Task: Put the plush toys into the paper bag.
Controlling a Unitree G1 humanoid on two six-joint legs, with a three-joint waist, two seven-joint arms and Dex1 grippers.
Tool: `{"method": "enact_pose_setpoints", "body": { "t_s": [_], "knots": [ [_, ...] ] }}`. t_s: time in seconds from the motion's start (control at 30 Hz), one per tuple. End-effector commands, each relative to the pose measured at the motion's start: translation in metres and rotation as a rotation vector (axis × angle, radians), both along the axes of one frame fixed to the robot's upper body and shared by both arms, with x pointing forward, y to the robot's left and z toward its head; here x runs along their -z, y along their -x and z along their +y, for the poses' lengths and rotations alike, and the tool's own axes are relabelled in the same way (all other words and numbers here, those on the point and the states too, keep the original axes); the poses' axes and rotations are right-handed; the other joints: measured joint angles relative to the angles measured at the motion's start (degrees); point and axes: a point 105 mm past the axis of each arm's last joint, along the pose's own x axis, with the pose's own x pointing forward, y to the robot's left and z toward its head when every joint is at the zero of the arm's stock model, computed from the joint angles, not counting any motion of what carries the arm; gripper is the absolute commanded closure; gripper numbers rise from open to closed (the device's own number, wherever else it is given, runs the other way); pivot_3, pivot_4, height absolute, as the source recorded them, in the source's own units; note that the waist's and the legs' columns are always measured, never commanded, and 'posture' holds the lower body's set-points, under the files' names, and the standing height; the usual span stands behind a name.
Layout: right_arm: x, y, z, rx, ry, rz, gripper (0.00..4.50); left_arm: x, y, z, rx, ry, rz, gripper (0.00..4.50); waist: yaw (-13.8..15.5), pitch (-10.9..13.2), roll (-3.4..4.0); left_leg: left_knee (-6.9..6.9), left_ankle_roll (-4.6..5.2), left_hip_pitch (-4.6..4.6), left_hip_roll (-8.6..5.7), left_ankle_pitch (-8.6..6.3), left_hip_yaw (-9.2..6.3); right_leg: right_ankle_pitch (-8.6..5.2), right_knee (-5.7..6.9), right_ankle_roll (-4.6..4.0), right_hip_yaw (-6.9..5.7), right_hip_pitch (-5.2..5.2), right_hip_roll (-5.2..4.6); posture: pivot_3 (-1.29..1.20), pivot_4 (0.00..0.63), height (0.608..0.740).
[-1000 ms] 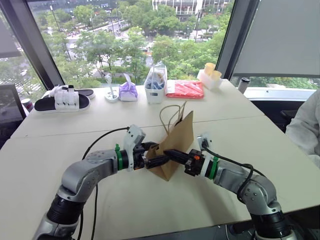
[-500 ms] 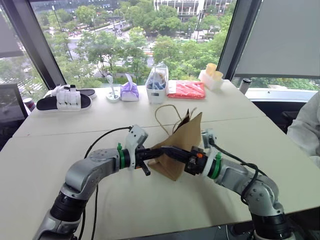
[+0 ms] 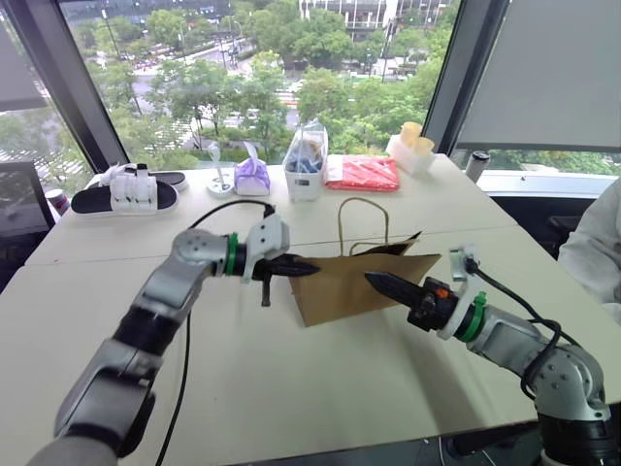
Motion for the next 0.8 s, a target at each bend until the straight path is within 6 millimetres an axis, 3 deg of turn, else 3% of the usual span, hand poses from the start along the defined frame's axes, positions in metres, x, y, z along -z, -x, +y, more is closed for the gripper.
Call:
{"method": "enact_pose_setpoints", "body": {
  "t_s": [0.03,0.2,0.43,0.53,0.77,0.8],
  "knots": [
    [-0.012,0.011,-0.005,0.025,-0.024,-0.060,4.50,-0.013,-0.011,0.003,0.029,0.010,0.000,4.44,-0.14,0.00,0.00,0.00,0.04,0.02,-0.01,-0.02,0.03,0.00,0.01,0.01,0.02,0.00,-0.02,0.00,0.150,0.740],
    [-0.008,0.033,-0.005,0.029,-0.050,-0.042,4.50,0.009,-0.020,0.009,0.042,-0.121,0.069,4.44,-0.75,-0.01,0.00,-0.02,0.15,0.06,0.00,-0.09,0.10,0.01,0.06,0.03,0.01,-0.05,-0.01,0.00,0.150,0.740],
    [-0.006,0.038,-0.006,0.067,-0.054,-0.034,4.50,0.040,-0.027,0.017,-0.026,-0.166,0.107,4.44,-0.17,0.00,-0.01,0.36,0.44,0.04,0.00,-0.25,0.07,0.05,0.11,0.11,0.01,0.13,0.03,0.00,0.150,0.740],
    [-0.005,0.038,-0.006,0.065,-0.043,-0.030,4.50,0.043,-0.032,0.021,-0.073,-0.137,0.129,3.61,-0.07,0.00,-0.01,0.52,0.53,0.08,-0.02,-0.31,0.00,0.08,0.08,0.18,-0.03,0.30,0.04,0.00,0.150,0.740],
    [-0.004,0.033,0.001,0.013,-0.029,-0.023,4.50,0.016,-0.033,0.018,-0.080,0.021,0.064,0.07,-0.24,0.00,-0.01,0.55,0.57,0.07,-0.03,-0.33,-0.02,0.10,0.09,0.21,-0.03,0.30,0.04,0.00,0.150,0.740],
    [-0.003,0.033,0.003,0.005,-0.023,-0.021,4.50,0.012,-0.032,0.021,-0.083,0.037,0.060,0.02,-0.27,0.00,-0.01,0.55,0.56,0.08,-0.02,-0.32,-0.02,0.10,0.10,0.21,-0.03,0.30,0.04,0.00,0.150,0.740]
  ]
}}
